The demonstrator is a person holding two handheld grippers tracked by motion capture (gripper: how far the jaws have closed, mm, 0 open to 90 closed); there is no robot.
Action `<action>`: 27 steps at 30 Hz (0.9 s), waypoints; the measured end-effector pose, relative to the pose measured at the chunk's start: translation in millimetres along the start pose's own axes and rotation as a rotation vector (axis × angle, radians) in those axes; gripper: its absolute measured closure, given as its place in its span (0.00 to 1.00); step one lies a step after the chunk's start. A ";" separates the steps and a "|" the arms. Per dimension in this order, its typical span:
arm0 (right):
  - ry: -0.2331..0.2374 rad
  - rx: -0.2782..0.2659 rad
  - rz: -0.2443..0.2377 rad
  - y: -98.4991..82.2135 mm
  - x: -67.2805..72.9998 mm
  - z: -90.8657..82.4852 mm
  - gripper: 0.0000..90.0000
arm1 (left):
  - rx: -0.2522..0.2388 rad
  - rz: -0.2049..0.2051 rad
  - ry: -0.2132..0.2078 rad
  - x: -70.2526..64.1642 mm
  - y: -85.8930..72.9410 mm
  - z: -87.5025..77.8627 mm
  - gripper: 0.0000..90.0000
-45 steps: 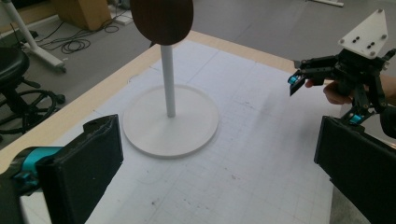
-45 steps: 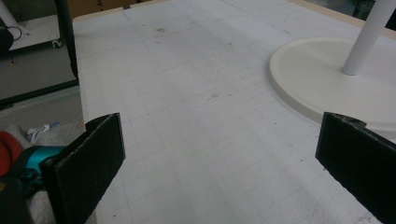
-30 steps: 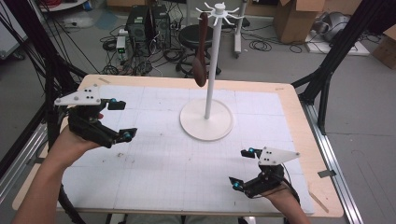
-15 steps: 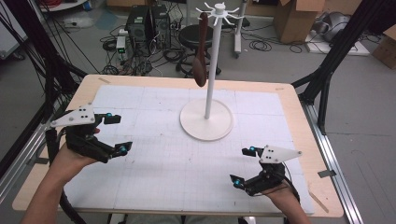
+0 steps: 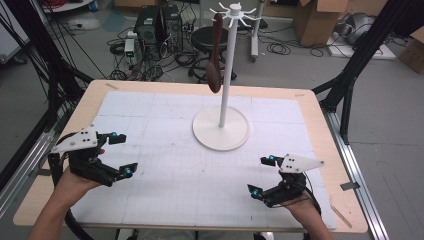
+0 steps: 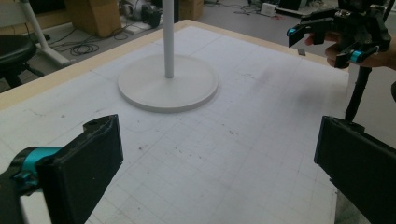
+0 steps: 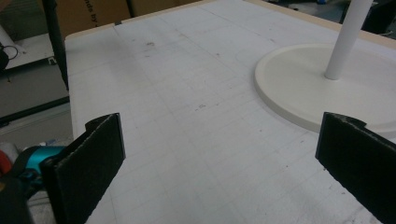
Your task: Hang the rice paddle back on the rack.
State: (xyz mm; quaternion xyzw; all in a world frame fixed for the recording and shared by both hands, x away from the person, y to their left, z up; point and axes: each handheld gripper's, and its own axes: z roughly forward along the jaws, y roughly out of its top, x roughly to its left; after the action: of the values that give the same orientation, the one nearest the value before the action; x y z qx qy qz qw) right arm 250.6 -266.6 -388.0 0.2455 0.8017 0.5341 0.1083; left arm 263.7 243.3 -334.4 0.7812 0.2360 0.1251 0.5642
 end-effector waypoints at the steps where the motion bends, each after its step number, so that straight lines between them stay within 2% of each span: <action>1: -0.002 -0.004 -0.001 0.1 -0.2 -0.5 0.01 | 0.000 0.002 0.001 -0.1 -2.0 0.1 0.02; 5: -0.006 -0.009 -0.007 0.7 0.4 -1.7 0.01 | 0.002 0.002 -0.015 -1.2 -10.5 0.6 0.02; 16: -0.010 -0.007 -0.021 0.7 1.5 -2.1 0.01 | 0.005 -0.003 -0.009 -2.4 -30.7 0.1 0.02; 27: -0.026 -0.013 -0.021 -0.4 3.9 -8.2 0.01 | -0.005 -0.017 -0.026 -0.6 -47.7 -1.1 0.02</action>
State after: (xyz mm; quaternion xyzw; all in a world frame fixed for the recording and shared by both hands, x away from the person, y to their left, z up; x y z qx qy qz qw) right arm 243.6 -271.3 -384.7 0.2434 0.7993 0.5349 0.1257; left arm 251.8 255.9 -378.8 0.7794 0.2349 0.1109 0.5701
